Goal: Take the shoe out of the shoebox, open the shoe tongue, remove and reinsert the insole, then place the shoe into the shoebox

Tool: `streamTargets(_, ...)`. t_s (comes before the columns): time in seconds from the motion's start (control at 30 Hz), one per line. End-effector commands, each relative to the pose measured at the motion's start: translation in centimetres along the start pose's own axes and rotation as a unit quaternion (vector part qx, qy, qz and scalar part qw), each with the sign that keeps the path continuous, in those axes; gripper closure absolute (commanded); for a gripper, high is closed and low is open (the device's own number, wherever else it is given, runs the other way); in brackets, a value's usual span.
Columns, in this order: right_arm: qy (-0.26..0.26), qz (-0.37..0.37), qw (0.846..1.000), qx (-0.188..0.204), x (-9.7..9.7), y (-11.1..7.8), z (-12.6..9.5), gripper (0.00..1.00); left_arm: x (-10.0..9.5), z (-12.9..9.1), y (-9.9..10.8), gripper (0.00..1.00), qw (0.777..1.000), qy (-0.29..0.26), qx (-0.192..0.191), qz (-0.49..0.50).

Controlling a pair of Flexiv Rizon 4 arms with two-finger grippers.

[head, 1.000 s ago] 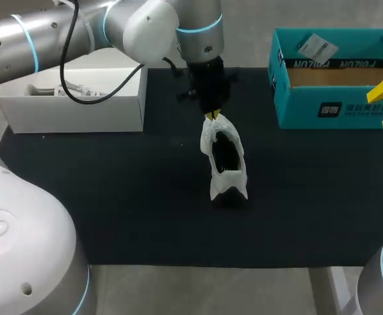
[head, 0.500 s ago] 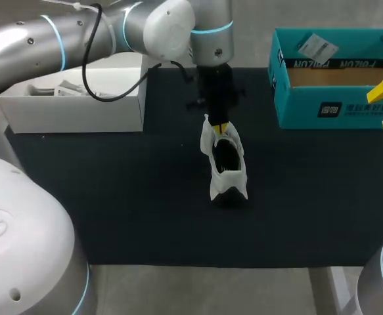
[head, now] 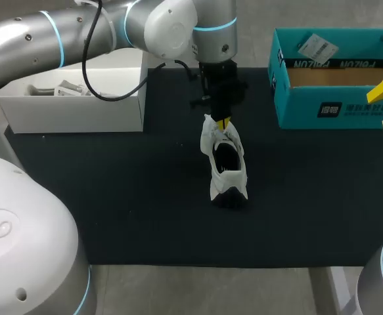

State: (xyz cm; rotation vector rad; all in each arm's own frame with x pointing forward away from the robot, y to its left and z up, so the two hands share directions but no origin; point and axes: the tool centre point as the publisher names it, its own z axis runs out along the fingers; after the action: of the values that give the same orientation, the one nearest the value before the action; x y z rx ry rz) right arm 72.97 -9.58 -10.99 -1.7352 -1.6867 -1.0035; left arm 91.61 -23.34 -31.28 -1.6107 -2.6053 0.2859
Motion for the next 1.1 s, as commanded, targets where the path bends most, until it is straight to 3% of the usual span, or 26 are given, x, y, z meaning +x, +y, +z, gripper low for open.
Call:
streamTargets(0.03, -0.001, 0.001, 1.000, 0.000, 0.0, 0.0, 0.0, 0.00, 0.2, 1.1, 0.9, 1.00, 0.999, 0.020, 0.040, 0.019)
streamTargets(0.1, -0.001, 0.001, 1.000, 0.000, 0.0, 0.0, 0.0, 0.00, 0.3, 1.9, 0.6, 1.00, 0.997, 0.023, 0.068, 0.021)
streamTargets(0.27, -0.001, 0.001, 1.000, 0.000, 0.0, 0.0, 0.0, 0.00, 0.5, 3.4, -0.4, 1.00, 0.997, 0.032, 0.071, 0.008)
streamTargets(0.43, -0.001, 0.001, 1.000, 0.000, 0.0, 0.0, 0.0, 0.00, 0.6, 3.3, -1.7, 1.00, 0.997, 0.022, 0.071, -0.016)
streamTargets(0.57, -0.001, 0.001, 1.000, 0.000, 0.0, 0.0, 0.0, 0.00, 1.3, 1.6, -2.7, 1.00, 0.996, 0.012, 0.075, -0.048)
streamTargets(0.8, -0.001, 0.001, 1.000, 0.000, 0.0, 0.0, 0.0, 0.00, 3.5, -3.1, -3.8, 1.00, 0.976, -0.016, 0.125, -0.179)
streamTargets(0.87, -0.001, 0.001, 1.000, 0.000, 0.0, 0.0, 0.0, 0.00, 4.1, -3.7, -4.4, 1.00, 0.969, -0.023, 0.159, -0.190)
streamTargets(1.1, -0.001, 0.001, 1.000, 0.000, 0.0, 0.0, 0.0, 0.00, 4.1, -3.7, -4.4, 1.00, 0.969, -0.023, 0.159, -0.190)
